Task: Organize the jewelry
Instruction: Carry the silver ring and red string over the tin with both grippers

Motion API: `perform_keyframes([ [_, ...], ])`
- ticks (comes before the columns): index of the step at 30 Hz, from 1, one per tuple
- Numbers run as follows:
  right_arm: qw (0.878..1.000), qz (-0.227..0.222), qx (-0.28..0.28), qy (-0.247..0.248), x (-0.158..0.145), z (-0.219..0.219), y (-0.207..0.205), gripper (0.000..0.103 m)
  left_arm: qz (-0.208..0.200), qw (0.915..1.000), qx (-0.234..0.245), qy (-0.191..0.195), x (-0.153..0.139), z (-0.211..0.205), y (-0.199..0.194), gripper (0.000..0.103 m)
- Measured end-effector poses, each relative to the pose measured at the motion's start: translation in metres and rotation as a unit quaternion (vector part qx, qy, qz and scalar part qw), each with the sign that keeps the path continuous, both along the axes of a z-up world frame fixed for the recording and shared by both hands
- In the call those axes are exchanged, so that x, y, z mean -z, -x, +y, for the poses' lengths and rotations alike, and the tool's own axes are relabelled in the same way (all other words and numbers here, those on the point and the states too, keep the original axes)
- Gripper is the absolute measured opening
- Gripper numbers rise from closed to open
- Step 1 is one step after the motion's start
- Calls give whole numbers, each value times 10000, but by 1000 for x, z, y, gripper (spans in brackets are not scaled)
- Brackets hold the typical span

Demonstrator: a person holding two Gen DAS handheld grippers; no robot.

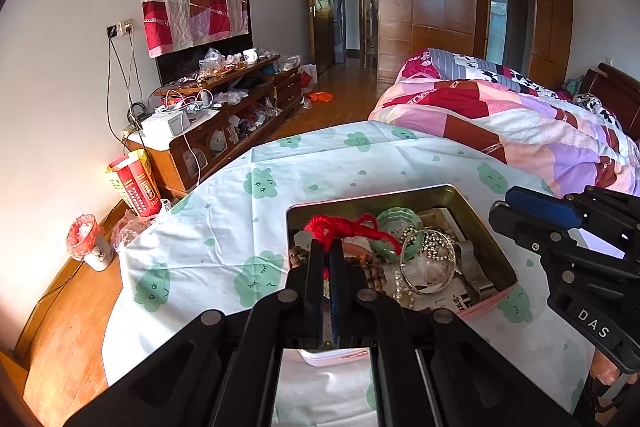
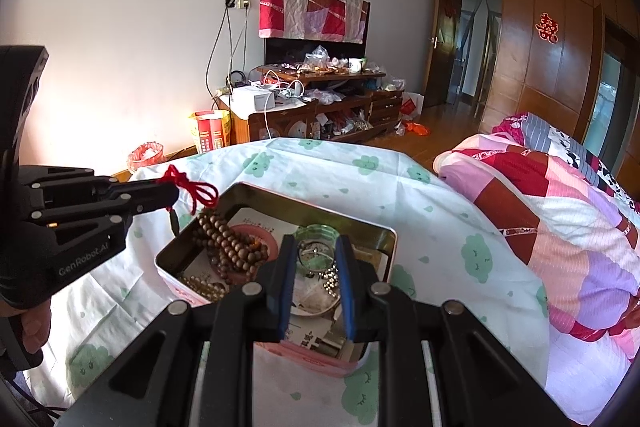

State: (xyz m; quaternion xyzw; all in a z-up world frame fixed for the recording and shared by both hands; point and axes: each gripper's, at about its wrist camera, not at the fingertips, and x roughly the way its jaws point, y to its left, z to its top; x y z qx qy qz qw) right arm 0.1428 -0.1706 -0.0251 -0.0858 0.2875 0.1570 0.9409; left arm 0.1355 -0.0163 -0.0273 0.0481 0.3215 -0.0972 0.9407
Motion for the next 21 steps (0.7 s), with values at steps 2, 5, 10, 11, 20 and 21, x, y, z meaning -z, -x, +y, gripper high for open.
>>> perform_keyframes([
  [2,10000,-2,-2,13,0,2,-2,22,7,10000,-22,-2,0,0,-2,1],
  [5,10000,11,3,24,0,2,-4,22,2,10000,-26,-2,1,0,-3,1],
  [10,10000,60,32,38,2,4,-11,22,14,10000,-47,-13,1,0,-9,1],
  [11,10000,66,35,42,3,4,-12,22,24,10000,-53,-26,2,0,-11,1],
  [20,9997,207,94,41,10,4,-27,22,206,9996,-74,-175,12,-8,-30,1],
  [21,9996,250,111,35,11,4,-31,22,248,9995,-64,-185,13,-8,-32,1],
])
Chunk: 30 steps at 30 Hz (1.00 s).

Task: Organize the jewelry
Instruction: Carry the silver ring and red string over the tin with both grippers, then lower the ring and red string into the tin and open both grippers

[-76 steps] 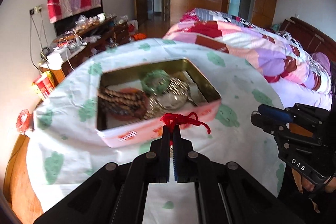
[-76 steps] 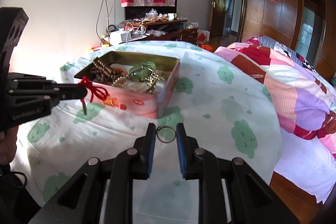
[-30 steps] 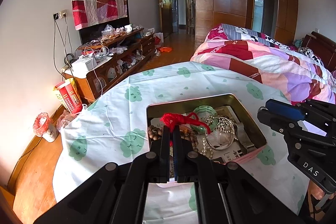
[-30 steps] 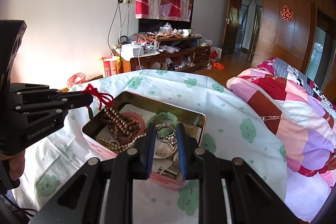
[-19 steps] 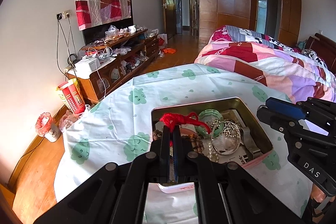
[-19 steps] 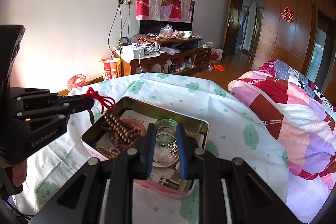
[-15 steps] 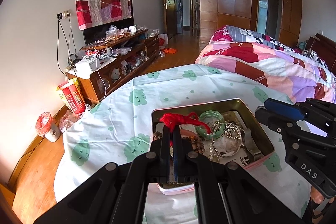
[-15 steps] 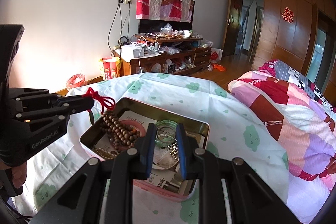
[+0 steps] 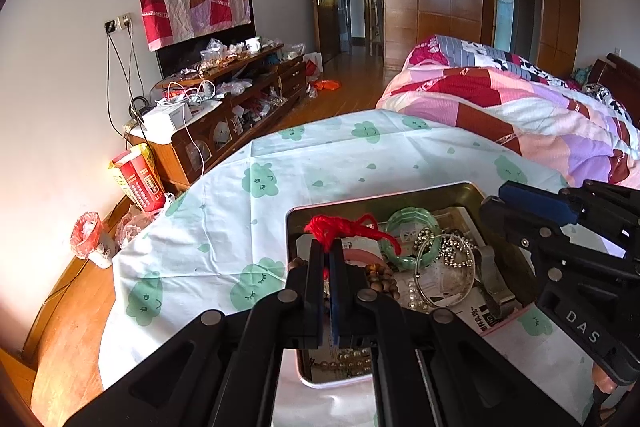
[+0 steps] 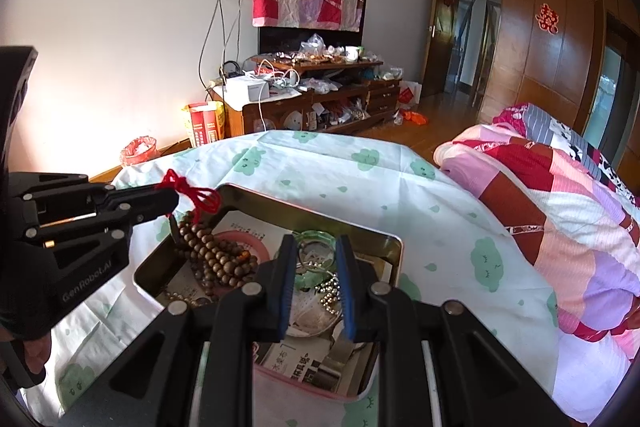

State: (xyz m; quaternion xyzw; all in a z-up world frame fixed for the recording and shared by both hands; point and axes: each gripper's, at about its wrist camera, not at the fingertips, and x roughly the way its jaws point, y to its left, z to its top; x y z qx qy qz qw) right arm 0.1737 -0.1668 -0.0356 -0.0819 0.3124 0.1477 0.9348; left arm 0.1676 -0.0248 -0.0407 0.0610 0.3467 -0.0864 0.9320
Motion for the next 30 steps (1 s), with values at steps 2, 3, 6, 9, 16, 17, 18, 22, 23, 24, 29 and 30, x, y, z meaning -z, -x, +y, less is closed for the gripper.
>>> perform_keyframes([
  [2,10000,52,21,5,2,0,-4,22,63,10000,20,-36,3,-2,-3,1],
  [3,10000,92,32,15,4,0,-7,22,93,9999,33,-66,5,-4,-5,1],
  [6,9998,179,56,26,7,0,-12,22,237,9996,88,-120,11,-7,-9,1],
  [9,9995,293,69,19,11,0,-17,22,297,9994,112,-132,14,-9,-10,1],
  [16,9988,484,33,61,19,5,-22,22,472,9983,225,-245,22,-13,-12,1],
  [17,9987,515,28,60,19,5,-22,22,490,9982,235,-255,22,-13,-12,1],
  [18,9985,537,22,46,20,6,-22,22,513,9980,251,-269,23,-13,-12,1],
  [22,9979,636,5,78,22,8,-24,22,607,9971,303,-337,27,-15,-12,1],
  [23,9978,659,0,82,23,9,-24,22,628,9969,304,-361,29,-15,-12,1],
  [24,9975,695,-9,95,25,10,-25,22,651,9968,305,-361,30,-16,-12,1],
  [29,9964,837,-24,122,33,11,-26,23,732,9957,343,-459,35,-20,-13,1],
  [30,9962,866,-21,110,34,11,-27,23,747,9955,347,-472,35,-20,-14,1],
])
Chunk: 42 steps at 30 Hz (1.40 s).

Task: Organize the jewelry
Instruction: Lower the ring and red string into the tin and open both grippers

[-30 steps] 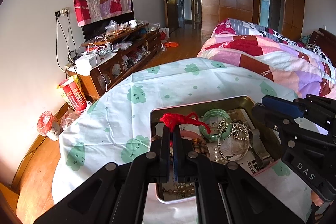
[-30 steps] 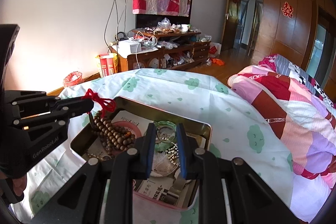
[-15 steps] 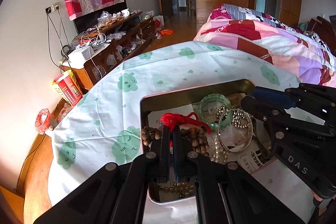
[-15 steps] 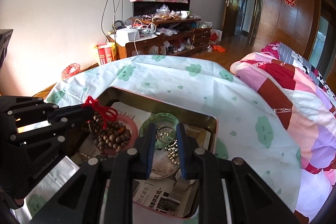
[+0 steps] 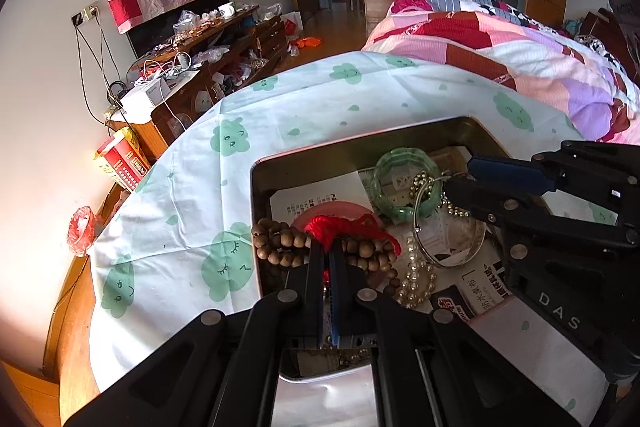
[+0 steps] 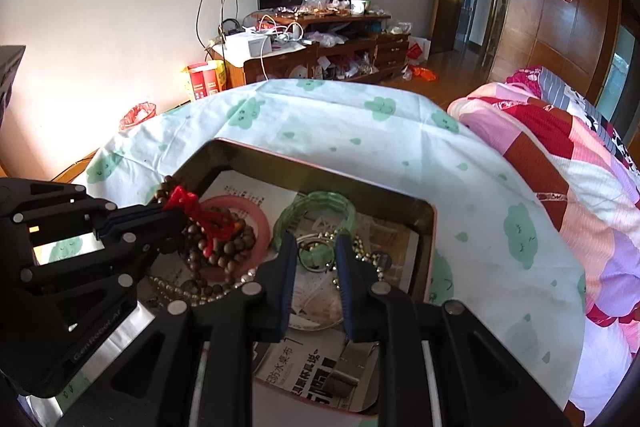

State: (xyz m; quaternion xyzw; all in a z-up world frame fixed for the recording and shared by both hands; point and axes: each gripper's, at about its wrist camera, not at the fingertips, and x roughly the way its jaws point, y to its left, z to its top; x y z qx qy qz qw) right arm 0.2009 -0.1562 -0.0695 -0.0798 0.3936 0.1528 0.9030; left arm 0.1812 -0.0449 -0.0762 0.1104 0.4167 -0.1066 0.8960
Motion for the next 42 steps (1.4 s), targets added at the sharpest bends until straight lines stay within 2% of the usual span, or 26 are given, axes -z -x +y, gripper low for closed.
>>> perform_keyframes([
  [18,9997,225,-53,37,6,3,-4,23,129,9999,23,-104,6,0,-5,1],
  [24,9997,221,-48,2,8,4,-4,23,132,9999,-70,-13,5,4,-3,2],
  [25,9998,209,-47,-29,8,4,-3,26,185,9998,-73,22,5,4,-3,3],
  [26,9998,196,-30,-64,7,2,-3,40,220,9997,-114,40,5,6,-1,6],
  [28,9998,147,-1,-168,5,-1,-1,53,175,9997,-185,43,4,7,2,18],
  [29,9998,101,35,-190,4,-2,1,54,140,9997,-205,52,3,7,4,38],
  [30,9998,74,67,-190,3,-3,2,55,89,9997,-200,94,2,8,7,49],
  [32,9997,42,98,-226,2,-5,5,56,-44,9996,-291,32,-2,10,13,57],
  [37,9992,-109,272,-254,-1,-12,13,66,-137,9993,-297,171,-9,15,25,60],
  [42,9985,-245,393,-298,-7,-17,23,69,-330,9981,-482,172,-17,19,35,61],
])
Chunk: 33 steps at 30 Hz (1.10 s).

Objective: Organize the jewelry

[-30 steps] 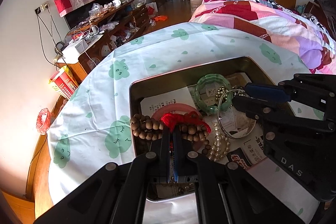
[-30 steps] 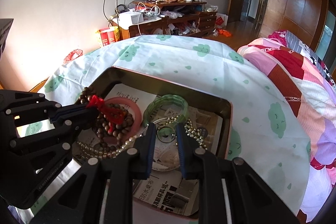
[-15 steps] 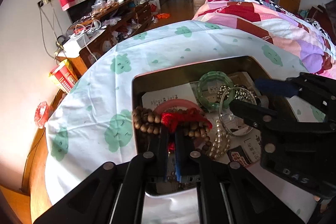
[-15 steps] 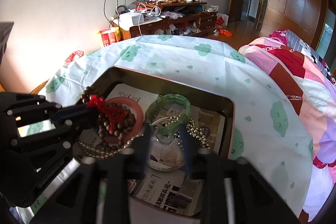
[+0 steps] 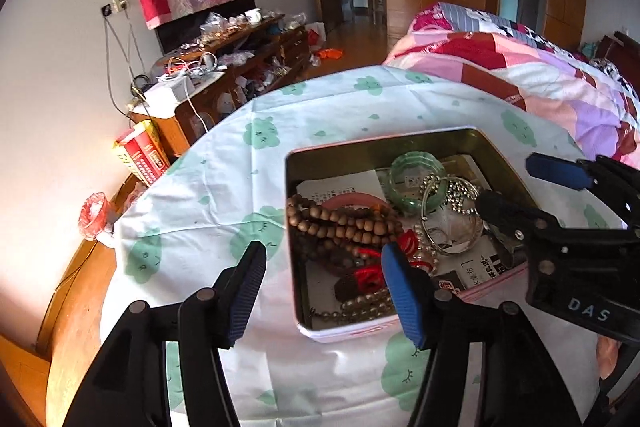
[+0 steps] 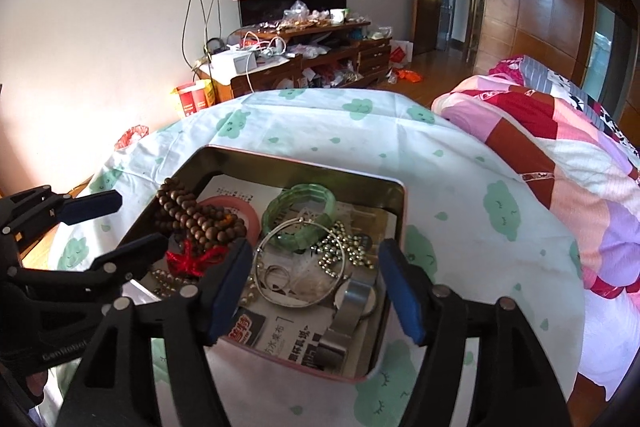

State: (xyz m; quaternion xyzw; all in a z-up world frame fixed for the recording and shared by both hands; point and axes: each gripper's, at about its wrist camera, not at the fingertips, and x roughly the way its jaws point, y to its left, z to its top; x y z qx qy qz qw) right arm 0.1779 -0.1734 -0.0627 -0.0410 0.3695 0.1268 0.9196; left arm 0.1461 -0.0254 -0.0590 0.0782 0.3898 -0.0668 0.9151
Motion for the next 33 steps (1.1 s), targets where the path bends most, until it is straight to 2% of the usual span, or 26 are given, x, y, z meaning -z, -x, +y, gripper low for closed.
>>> perform_keyframes([
  [6,9996,-279,57,23,-8,-1,22,72,-277,9992,-281,113,-11,14,19,61],
  [8,9992,-383,107,-38,-11,-4,32,76,-333,9988,-337,138,-13,18,29,61],
  [15,9972,-686,209,-209,-24,-11,60,76,-509,9975,-434,229,-20,26,53,61],
  [18,9960,-800,236,-329,-29,-12,68,81,-544,9970,-475,271,-21,28,59,62],
  [33,9952,-899,146,-358,-34,-9,76,83,-604,9963,-566,239,-29,27,71,62],
])
